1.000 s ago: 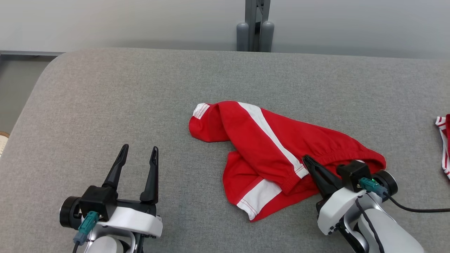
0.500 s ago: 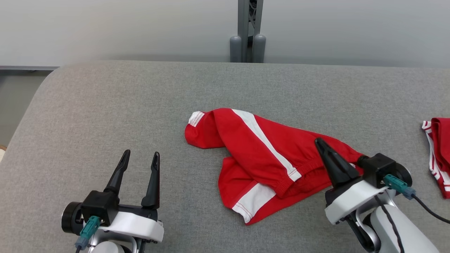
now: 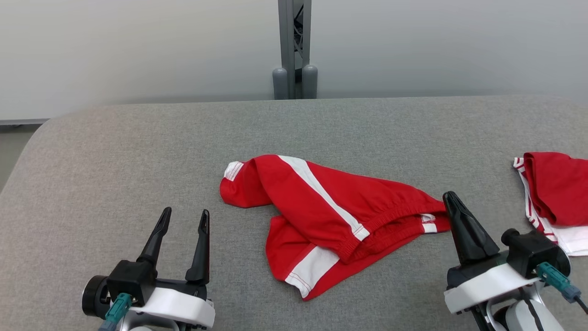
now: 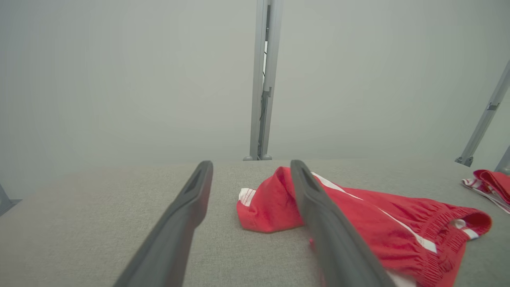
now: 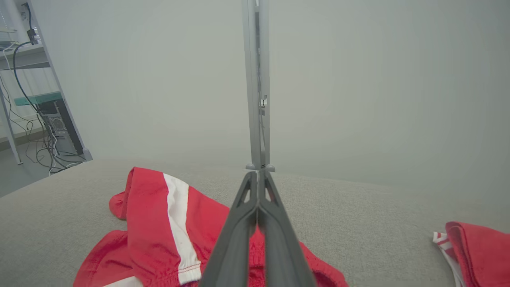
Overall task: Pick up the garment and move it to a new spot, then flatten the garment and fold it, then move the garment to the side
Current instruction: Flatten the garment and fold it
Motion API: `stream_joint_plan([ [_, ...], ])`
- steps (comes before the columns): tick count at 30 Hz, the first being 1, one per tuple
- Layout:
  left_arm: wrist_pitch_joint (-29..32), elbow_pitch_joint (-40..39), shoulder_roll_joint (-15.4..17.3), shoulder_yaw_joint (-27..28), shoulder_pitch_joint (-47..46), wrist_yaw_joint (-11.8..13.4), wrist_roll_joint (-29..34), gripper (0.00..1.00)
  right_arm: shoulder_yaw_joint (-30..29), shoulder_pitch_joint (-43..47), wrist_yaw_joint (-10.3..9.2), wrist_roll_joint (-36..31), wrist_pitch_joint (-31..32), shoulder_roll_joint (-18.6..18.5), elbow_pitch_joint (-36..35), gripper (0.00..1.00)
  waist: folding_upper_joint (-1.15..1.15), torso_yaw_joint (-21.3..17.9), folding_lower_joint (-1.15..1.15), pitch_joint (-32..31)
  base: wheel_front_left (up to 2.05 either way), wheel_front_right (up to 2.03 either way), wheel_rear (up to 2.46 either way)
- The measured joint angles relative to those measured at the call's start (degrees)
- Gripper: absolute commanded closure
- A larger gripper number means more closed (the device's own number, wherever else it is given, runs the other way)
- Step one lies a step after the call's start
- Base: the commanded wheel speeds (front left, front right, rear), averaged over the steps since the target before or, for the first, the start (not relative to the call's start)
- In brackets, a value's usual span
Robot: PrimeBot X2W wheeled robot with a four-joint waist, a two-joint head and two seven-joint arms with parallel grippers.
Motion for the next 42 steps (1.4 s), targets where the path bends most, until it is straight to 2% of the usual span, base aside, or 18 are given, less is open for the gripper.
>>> stream_joint_plan([
  [1,0.0,-0.02,0.0,-0.01,0.03,0.0,0.0,0.0,-0.12,0.57,0.0,0.07,0.0,0.18,0.03,0.67,0.0,-0.19,0.0,-0.12,0.0,0.0,0.0],
  [2,0.0,-0.03,0.0,-0.09,0.05,0.0,-0.01,0.0,0.05,0.97,0.0,0.2,0.0,0.32,0.29,0.0,0.0,-0.33,0.0,-0.22,0.0,0.0,0.0],
  [18,0.0,0.36,0.01,0.02,0.31,-0.34,0.08,0.0,2.2,1.21,0.0,-0.52,0.0,-0.21,2.26,0.0,0.0,0.36,0.0,-0.18,0.0,0.0,0.0],
  [23,0.0,0.35,0.01,-0.22,0.26,-0.35,0.08,0.0,6.27,0.19,0.0,-4.35,0.0,-2.43,6.13,0.0,0.0,0.77,0.0,0.76,0.0,0.0,0.0],
  [32,0.0,0.51,0.0,-1.26,-1.44,-0.35,-0.01,0.0,15.28,-7.09,0.0,-10.9,0.0,-4.97,14.24,0.0,0.0,2.04,0.0,4.16,0.0,0.0,0.0],
  [37,0.0,0.56,-0.01,-2.07,-2.65,-0.33,-0.47,0.0,18.19,-10.55,0.0,-12.93,0.0,-5.63,18.83,0.0,0.0,3.47,0.0,6.03,0.0,0.0,0.0],
  [42,0.0,0.6,0.01,-2.14,-3.16,-0.26,-0.56,0.0,19.17,-12.21,0.0,-13.61,0.0,-5.6,20.27,0.0,0.0,4.76,0.0,7.47,0.0,0.0,0.0],
])
